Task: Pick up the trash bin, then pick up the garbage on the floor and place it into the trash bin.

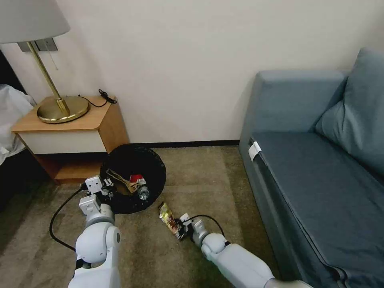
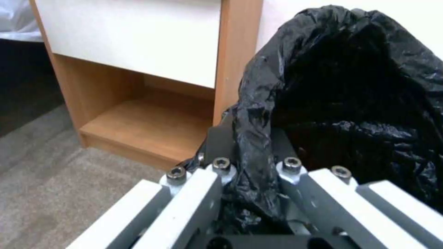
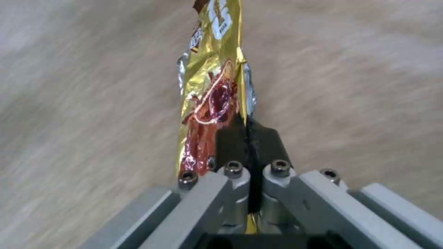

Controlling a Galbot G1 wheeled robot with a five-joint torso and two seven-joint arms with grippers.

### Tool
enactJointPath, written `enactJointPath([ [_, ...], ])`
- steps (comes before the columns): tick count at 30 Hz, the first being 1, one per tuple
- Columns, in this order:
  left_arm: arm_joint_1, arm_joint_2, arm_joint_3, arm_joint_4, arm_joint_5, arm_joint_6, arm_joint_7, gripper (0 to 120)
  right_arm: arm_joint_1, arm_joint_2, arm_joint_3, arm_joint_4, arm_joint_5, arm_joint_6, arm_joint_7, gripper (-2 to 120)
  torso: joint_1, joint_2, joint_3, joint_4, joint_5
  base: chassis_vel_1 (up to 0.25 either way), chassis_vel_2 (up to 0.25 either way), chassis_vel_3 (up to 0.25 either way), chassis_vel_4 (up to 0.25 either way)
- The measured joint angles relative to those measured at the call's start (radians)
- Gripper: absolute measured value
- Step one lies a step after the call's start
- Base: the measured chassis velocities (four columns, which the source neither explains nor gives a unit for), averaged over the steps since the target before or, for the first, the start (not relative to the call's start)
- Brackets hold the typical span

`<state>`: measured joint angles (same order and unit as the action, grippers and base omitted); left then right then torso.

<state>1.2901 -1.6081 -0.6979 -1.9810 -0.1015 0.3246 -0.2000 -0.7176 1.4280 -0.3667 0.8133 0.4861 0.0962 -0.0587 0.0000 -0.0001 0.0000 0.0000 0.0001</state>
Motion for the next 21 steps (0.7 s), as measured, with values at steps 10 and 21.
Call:
enactJointPath([
  [10,-0.005,0.000,0.008,0.006,-0.004,0.002,0.000,4,0.071,-0.004,0.124,0.039,0.092,0.071,0.107,0,0.000,0.000,0.000,-0.0001,0.0000,0.000,0.000,0.000,0.000],
  [21,-0.001,0.000,0.013,0.010,-0.010,-0.001,0.006,4,0.141,-0.006,0.169,0.376,0.229,0.041,0.324,0,0.000,0.000,0.000,0.0001,-0.0003,0.000,0.000,0.000,0.000],
])
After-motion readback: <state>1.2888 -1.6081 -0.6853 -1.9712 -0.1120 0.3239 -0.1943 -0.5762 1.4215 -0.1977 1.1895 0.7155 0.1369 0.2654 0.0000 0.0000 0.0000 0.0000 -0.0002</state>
